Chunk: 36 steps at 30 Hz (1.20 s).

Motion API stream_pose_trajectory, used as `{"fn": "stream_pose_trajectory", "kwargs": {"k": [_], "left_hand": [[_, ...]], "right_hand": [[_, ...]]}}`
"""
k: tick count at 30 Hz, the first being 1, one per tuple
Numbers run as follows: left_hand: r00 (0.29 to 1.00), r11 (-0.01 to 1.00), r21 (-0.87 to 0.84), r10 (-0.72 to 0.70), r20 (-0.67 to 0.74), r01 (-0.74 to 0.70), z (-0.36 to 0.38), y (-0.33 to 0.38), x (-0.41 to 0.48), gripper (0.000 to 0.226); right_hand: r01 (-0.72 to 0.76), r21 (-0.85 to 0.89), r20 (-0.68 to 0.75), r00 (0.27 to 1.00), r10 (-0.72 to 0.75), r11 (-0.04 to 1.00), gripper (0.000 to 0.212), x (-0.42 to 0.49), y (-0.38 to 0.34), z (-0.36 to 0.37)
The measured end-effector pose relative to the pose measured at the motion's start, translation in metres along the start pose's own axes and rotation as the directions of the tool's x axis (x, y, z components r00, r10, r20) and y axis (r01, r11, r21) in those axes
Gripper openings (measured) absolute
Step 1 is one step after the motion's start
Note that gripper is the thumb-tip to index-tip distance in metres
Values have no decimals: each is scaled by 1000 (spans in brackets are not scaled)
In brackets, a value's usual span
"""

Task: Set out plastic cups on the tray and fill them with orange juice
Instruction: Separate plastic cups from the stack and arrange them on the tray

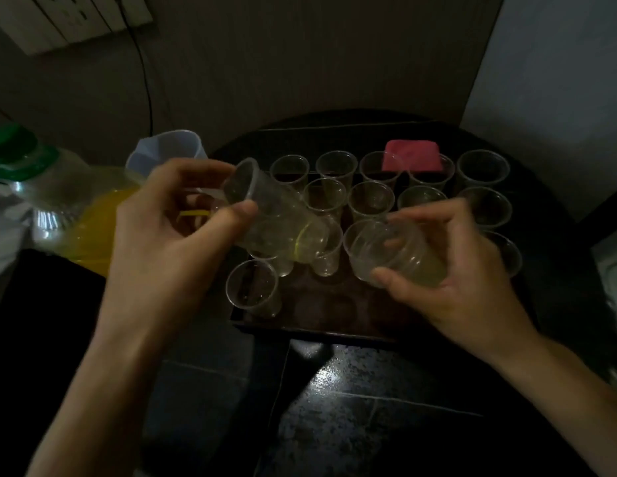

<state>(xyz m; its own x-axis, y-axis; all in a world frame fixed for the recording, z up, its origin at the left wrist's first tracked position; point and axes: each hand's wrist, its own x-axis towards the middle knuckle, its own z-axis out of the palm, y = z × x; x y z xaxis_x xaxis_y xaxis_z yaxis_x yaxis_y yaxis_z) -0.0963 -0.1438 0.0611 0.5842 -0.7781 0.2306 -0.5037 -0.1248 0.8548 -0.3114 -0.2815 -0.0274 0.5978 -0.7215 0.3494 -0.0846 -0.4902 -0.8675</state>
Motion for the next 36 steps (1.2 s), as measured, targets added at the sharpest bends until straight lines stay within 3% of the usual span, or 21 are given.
{"fn": "stream_pose_trajectory", "kwargs": {"k": [6,10,16,36], "left_hand": [[983,941,327,30,180,-89,21,-28,-8,66],[965,848,487,100,243,-211,44,-53,-19,79],[943,715,637,93,319,-286,58,-75,-24,83],[938,730,618,89,336,-291,67,-83,-22,79]], "right_hand": [[5,99,-145,989,9,995,52,8,0,-24],[14,126,-149,989,5,992,52,10,0,-26],[19,129,-138,990,-1,992,53,11,1,-24],[-10,113,-148,989,27,994,51,11,1,-23]]}}
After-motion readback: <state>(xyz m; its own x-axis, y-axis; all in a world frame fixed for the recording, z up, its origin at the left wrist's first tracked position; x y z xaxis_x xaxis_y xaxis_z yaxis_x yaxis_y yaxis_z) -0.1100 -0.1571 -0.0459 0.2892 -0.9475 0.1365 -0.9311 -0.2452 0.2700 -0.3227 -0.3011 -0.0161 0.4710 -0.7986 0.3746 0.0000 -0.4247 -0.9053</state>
